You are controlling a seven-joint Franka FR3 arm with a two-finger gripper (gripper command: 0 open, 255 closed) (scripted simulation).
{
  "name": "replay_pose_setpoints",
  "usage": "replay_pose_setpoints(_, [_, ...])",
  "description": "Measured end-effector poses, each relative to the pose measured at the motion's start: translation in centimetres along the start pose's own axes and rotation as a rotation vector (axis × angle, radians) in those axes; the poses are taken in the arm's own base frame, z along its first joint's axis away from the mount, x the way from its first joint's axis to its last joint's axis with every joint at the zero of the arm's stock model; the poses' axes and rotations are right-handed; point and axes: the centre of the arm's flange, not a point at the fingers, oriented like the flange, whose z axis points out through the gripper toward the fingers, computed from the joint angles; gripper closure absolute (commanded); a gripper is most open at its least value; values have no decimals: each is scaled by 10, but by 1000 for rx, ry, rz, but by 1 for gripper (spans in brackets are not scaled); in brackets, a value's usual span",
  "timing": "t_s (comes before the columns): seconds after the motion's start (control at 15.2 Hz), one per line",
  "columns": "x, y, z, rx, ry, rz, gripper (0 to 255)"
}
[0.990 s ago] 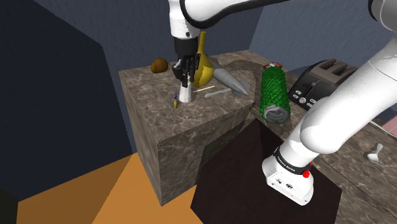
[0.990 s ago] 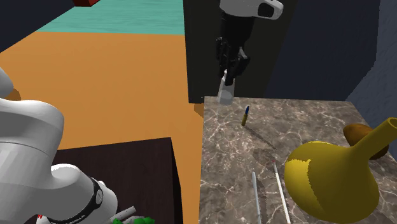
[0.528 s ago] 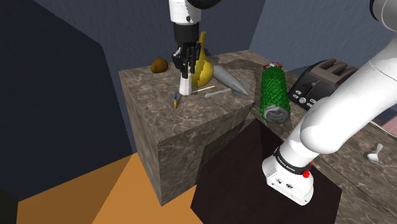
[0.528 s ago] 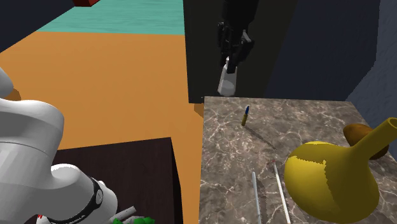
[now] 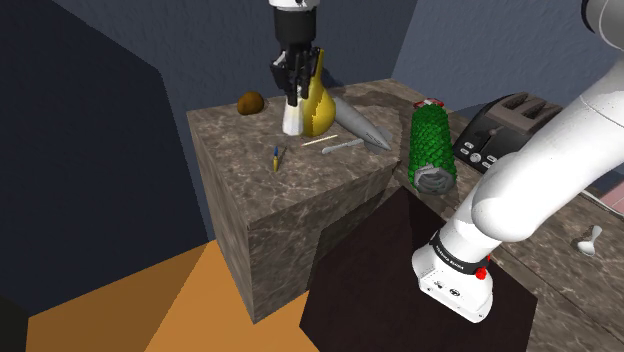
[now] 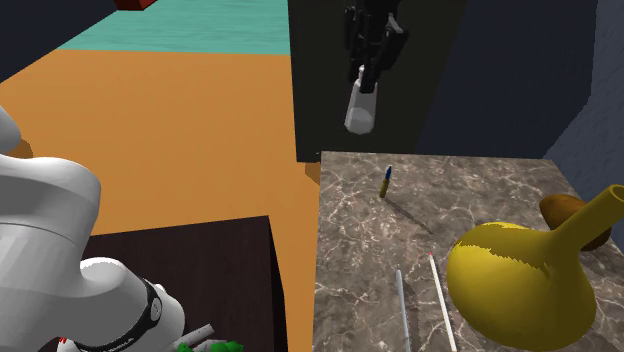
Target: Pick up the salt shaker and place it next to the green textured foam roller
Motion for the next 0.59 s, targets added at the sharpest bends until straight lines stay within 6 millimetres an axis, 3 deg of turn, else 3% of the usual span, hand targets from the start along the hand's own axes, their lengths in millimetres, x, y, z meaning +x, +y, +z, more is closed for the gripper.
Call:
replay_pose_setpoints(0.2, [-4, 7, -12, 0, 0, 0, 255])
replay_pose_setpoints(0.59, [-17, 80, -8, 0, 0, 1, 255])
